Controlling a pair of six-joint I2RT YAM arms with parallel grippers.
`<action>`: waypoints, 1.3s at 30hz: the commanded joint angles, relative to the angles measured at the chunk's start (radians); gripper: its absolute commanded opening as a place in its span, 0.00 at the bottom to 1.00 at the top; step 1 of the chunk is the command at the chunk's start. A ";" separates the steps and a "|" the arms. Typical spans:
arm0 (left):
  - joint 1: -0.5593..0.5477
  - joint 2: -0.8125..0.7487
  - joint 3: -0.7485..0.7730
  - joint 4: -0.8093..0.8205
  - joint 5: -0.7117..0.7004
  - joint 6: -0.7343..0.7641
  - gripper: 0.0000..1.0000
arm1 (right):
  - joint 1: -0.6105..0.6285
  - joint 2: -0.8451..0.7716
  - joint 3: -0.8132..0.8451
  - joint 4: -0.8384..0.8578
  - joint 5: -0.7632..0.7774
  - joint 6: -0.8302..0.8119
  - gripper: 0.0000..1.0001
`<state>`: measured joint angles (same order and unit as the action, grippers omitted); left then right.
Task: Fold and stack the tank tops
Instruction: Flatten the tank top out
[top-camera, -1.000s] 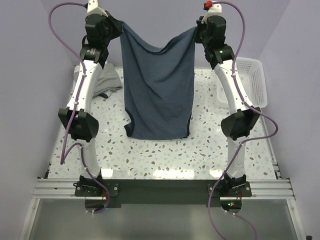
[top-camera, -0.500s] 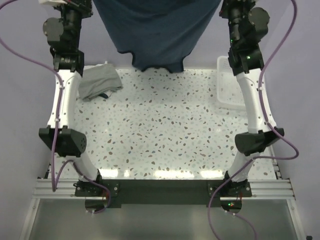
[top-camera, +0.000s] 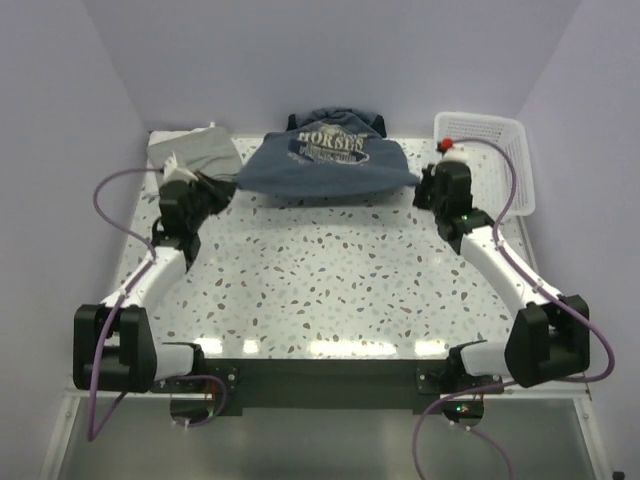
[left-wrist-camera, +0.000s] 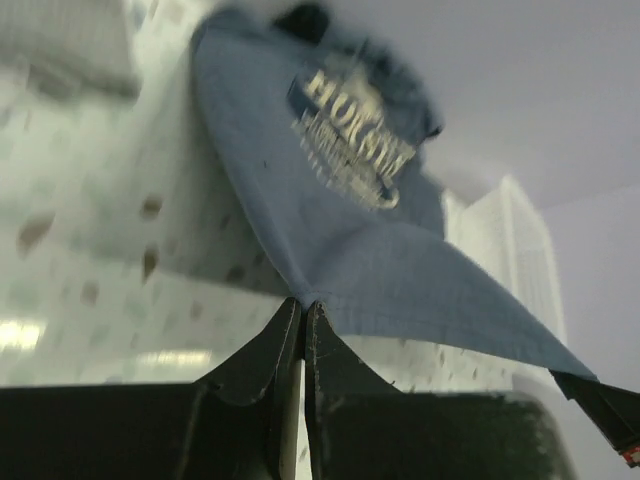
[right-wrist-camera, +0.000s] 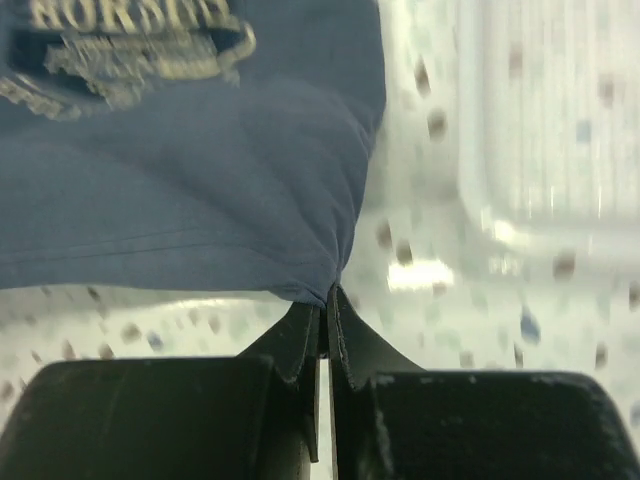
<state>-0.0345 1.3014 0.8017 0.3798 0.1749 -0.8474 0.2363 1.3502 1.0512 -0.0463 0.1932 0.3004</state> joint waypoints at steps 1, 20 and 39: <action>-0.037 -0.160 -0.180 -0.077 -0.003 -0.071 0.00 | -0.002 -0.186 -0.152 -0.108 0.002 0.172 0.00; -0.176 -0.372 -0.363 -0.691 -0.025 -0.070 0.00 | 0.000 -0.581 -0.454 -0.601 -0.020 0.410 0.15; -0.177 -0.539 -0.297 -0.976 -0.018 0.017 0.51 | 0.068 -0.559 -0.378 -0.629 -0.156 0.390 0.53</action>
<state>-0.2062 0.7887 0.4095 -0.5327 0.1921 -0.8783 0.2478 0.7086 0.6033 -0.7464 0.1081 0.7391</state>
